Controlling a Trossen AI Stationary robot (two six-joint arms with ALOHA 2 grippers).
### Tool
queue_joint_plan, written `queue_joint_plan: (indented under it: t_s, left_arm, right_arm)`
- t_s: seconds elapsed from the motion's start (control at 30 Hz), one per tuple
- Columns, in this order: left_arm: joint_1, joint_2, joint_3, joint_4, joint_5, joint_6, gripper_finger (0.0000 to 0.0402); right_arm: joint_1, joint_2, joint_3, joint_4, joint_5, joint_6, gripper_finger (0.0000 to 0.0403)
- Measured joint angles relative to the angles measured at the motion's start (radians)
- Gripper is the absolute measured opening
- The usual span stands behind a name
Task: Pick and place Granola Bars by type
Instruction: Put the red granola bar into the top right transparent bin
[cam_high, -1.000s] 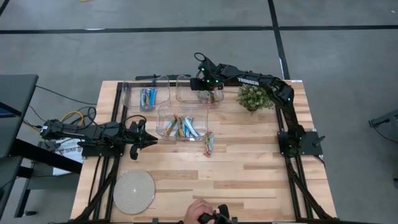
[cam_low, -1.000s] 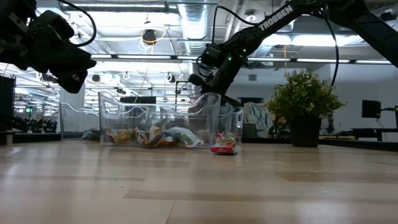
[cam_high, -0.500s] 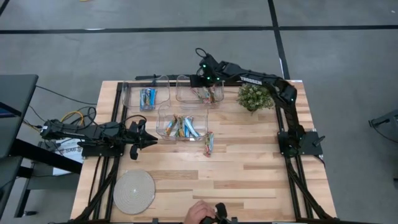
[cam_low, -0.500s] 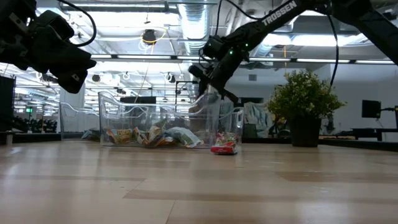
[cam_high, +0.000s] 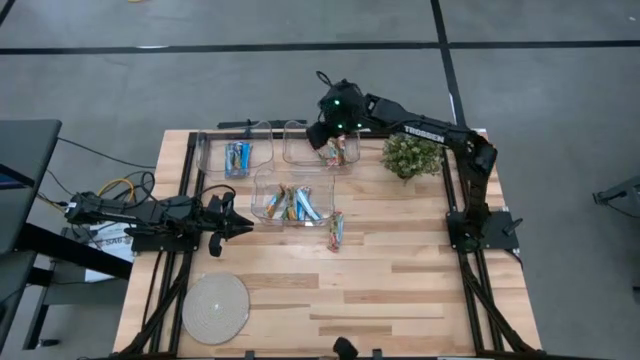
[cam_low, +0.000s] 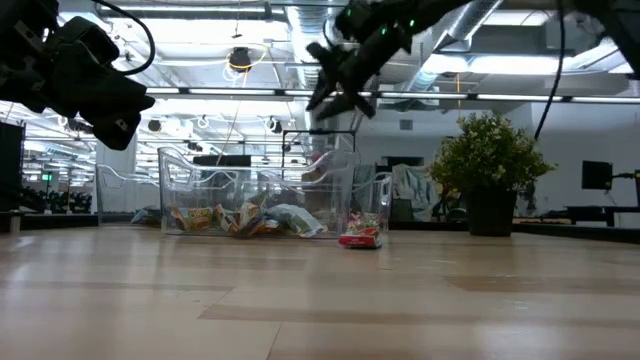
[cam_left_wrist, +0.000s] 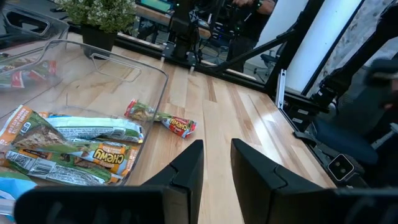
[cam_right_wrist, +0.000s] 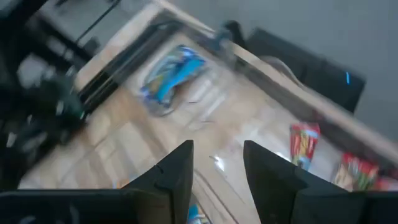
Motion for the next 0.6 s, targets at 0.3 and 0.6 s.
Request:
queue_joint_plan:
  t_s: [0.3, 0.6]
  left_arm:
    - [0.0, 0.0, 0.0, 0.0, 0.0, 0.0, 0.0073]
    - [0.0, 0.0, 0.0, 0.0, 0.0, 0.0, 0.0073]
  right_arm:
    - [0.119, -0.131, 0.0, -0.107, 0.002, -0.752, 0.0134]
    - [0.296, -0.215, 0.0, -0.294, 0.169, -1.528, 0.0133]
